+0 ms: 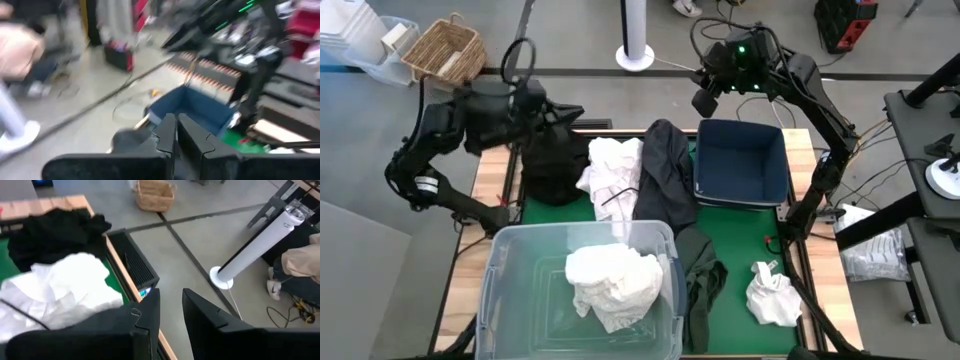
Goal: Sort clothes
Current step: Put the black shirt into the blue laundry organizer
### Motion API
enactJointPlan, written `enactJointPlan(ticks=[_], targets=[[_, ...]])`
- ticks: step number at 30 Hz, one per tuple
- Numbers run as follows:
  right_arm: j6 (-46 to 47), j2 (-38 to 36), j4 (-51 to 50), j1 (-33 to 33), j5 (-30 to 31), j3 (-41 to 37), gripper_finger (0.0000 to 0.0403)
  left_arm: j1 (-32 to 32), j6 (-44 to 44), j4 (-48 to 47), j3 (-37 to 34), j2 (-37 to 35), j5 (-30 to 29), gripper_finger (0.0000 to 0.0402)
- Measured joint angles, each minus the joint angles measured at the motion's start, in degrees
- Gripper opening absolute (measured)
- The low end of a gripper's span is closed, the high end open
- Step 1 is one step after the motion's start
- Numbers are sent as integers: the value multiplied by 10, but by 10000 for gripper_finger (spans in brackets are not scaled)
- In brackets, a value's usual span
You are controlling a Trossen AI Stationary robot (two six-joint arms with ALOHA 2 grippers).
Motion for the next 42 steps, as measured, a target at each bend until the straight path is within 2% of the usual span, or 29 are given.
enactJointPlan(ticks=[2, 7, 13, 19, 26, 31, 35, 42], targets=[[5, -1, 5, 0, 0, 0, 79, 49, -8, -39, 0, -1, 39, 0], [22, -1, 2, 0, -1, 0, 82, 188, -3, -148, 0, 1, 187, 0], [33, -1, 2, 0, -1, 0, 70, 335, 48, -302, 0, 26, 282, 0], [46, -1, -2, 0, -1, 0, 60, 422, 113, -300, -6, 48, 433, 0], [61, -1, -2, 0, -1, 0, 66, 440, 108, -306, -9, 63, 434, 0], [68, -1, -3, 0, -1, 0, 76, 439, 88, -305, -20, 25, 422, 0], [68, -1, -3, 0, 0, 0, 82, 439, 48, -307, -72, -41, 335, 0], [64, 2, 1, 0, 0, -1, 79, 440, 14, -292, -188, -117, 324, 0]])
